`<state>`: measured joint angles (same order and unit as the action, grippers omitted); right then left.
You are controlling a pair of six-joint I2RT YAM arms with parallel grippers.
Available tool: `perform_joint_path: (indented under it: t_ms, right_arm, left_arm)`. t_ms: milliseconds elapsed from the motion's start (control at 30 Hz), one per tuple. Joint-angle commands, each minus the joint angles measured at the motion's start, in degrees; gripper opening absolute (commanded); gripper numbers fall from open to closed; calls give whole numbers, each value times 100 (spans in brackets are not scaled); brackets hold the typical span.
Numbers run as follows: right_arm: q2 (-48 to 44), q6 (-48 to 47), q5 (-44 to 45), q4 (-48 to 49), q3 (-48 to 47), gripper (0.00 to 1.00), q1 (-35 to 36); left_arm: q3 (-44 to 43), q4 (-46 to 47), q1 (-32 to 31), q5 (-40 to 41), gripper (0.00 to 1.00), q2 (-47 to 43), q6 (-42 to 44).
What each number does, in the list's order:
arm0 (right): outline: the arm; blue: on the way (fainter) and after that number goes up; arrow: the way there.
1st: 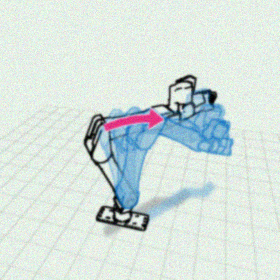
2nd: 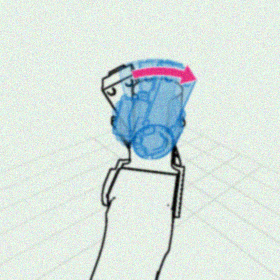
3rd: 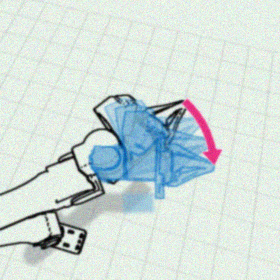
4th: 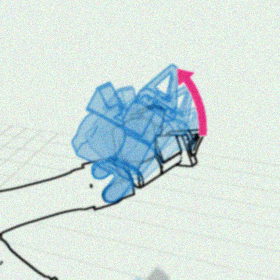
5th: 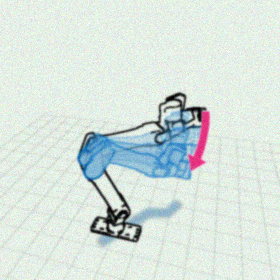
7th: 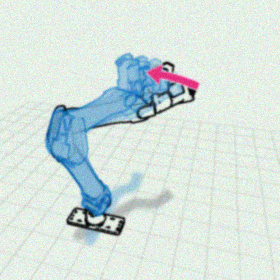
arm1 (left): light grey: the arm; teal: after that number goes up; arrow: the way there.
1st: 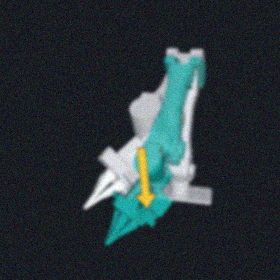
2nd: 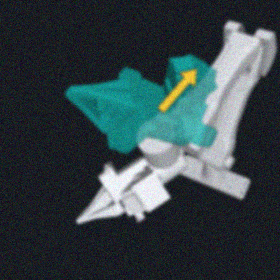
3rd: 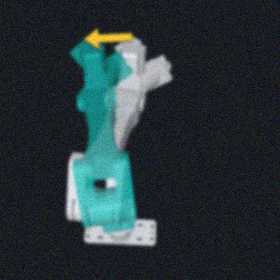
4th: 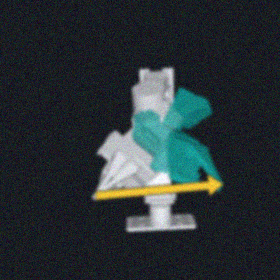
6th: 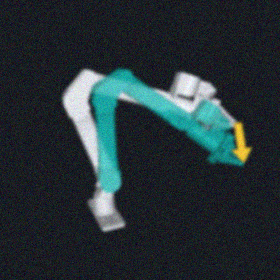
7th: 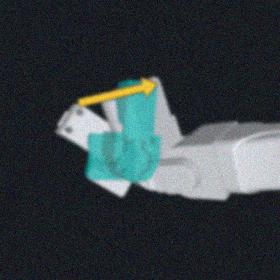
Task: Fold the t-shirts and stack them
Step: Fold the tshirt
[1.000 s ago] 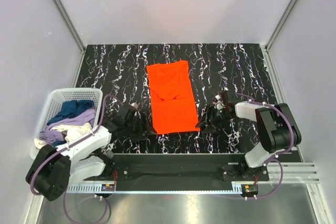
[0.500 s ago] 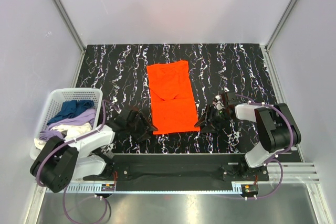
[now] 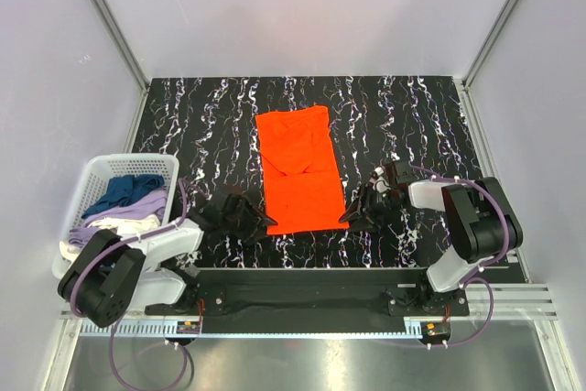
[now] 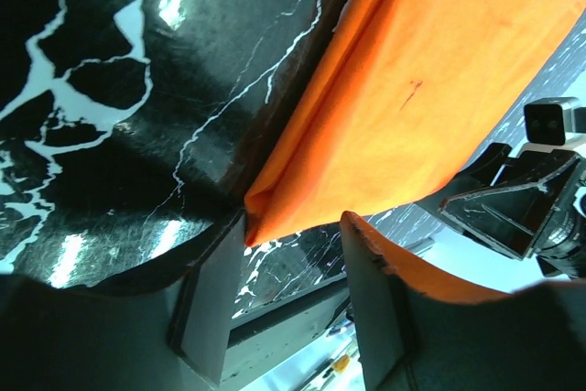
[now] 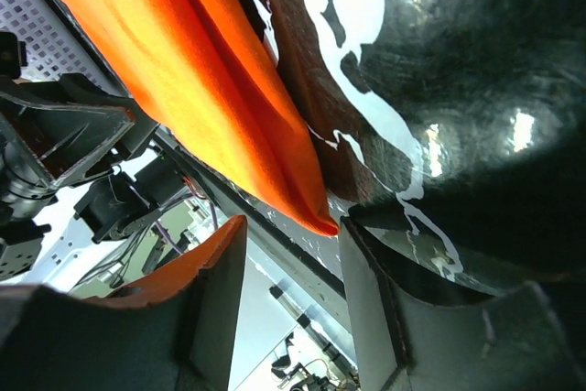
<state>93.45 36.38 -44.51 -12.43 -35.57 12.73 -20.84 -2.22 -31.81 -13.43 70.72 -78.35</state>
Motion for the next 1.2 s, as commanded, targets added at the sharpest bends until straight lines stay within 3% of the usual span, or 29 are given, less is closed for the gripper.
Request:
perform_joint_path:
  t_ms: [0, 133, 267, 367, 467, 567, 600, 833, 967, 1167]
  right_arm:
    - [226, -166, 663, 135, 51, 53, 1]
    - [332, -114, 681, 232, 42, 52, 1]
    - [420, -17, 654, 355, 50, 45, 1]
    - [463, -26, 707, 373, 24, 38, 10]
    - [508, -113, 725, 346, -63, 29, 1]
    - [517, -298, 725, 285, -151, 5, 10]
    - [473, -385, 733, 232, -169, 0, 10]
    - [-54, -588, 479, 170, -29, 0, 45]
    - [-204, -571, 513, 109, 85, 2, 36]
    - [138, -351, 408, 319, 103, 39, 45]
  left_arm:
    - [396, -552, -18, 385, 52, 30, -66]
    - [423, -394, -18, 306, 50, 170, -41]
    - [379, -280, -18, 245, 48, 355, 21]
    - [370, -174, -18, 253, 31, 416, 74]
    - [318, -191, -18, 280, 21, 469, 188]
    - [291, -261, -18, 306, 12, 469, 320]
    - [282, -305, -18, 315, 1, 443, 433]
    - [45, -999, -18, 754, 0, 4, 1119]
    - [71, -939, -18, 755, 0, -163, 1181]
    - [-34, -780, -18, 561, 0, 108, 1252]
